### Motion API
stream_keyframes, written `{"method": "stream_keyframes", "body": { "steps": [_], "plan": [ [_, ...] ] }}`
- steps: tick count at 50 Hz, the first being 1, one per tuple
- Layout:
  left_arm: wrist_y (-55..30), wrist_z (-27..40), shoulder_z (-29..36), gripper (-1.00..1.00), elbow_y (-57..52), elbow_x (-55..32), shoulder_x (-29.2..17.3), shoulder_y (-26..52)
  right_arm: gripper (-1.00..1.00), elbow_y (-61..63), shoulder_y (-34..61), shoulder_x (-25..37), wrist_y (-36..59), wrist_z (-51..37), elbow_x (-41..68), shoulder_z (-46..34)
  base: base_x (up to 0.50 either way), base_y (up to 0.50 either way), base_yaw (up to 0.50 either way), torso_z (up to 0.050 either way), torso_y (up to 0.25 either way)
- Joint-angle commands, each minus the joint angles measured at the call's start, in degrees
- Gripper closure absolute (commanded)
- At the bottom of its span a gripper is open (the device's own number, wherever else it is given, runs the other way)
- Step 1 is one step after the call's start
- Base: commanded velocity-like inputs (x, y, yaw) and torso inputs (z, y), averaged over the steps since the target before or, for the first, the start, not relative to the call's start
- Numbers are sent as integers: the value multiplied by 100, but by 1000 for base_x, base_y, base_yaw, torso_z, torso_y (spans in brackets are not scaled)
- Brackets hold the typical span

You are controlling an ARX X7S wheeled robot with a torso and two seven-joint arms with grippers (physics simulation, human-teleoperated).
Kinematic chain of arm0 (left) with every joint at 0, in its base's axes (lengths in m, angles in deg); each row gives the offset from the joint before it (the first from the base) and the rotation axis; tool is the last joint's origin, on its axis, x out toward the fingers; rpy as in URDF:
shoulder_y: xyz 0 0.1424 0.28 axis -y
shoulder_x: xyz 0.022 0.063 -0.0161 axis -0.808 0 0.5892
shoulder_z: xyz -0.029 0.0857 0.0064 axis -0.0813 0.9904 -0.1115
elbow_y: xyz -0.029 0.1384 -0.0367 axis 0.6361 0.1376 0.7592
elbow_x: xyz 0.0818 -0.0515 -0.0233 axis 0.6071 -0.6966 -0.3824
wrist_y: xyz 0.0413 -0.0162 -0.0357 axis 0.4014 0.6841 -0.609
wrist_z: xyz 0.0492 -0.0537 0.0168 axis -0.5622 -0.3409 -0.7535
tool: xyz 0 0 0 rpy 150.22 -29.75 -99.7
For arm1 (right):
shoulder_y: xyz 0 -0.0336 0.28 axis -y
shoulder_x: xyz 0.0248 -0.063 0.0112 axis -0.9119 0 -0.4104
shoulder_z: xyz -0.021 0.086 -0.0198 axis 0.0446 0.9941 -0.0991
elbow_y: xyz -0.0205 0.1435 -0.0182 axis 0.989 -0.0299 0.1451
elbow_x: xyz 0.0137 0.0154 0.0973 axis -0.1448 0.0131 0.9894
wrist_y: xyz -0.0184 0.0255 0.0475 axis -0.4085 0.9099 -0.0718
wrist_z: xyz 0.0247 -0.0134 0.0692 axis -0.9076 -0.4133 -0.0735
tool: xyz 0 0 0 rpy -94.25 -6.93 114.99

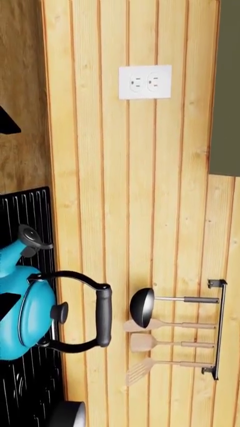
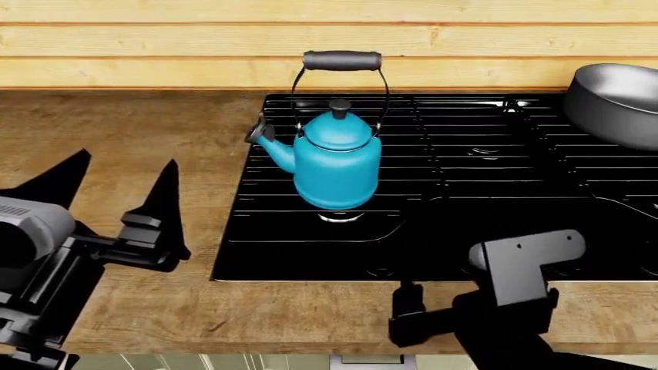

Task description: Pick the kettle from the counter and place it on a stove burner. Then turn the burner on.

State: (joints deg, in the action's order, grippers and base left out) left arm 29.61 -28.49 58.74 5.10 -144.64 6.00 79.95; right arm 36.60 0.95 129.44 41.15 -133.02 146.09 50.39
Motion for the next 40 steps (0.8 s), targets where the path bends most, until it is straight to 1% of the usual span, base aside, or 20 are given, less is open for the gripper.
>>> {"method": "stream_keyframes", "body": {
  "steps": [1,13,27,40],
  "plan": [
    [24,-54,19,-100,135,3,76,-55,-100,-308,261,-270,152,232,-216,-256,0,0,0,0,0],
    [-61,-65,23,-100,181,5,96,-57,-100,-596,263,-577,-11,660,-546,-402,0,0,0,0,0],
    [-281,-72,-23,-100,171,-50,152,65,-100,-915,114,-743,-264,1099,-975,-510,0,0,0,0,0],
    [-235,-64,-18,-100,182,-46,105,-4,-100,-1099,186,-838,-282,1274,-1110,-608,0,0,0,0,0]
  ]
}}
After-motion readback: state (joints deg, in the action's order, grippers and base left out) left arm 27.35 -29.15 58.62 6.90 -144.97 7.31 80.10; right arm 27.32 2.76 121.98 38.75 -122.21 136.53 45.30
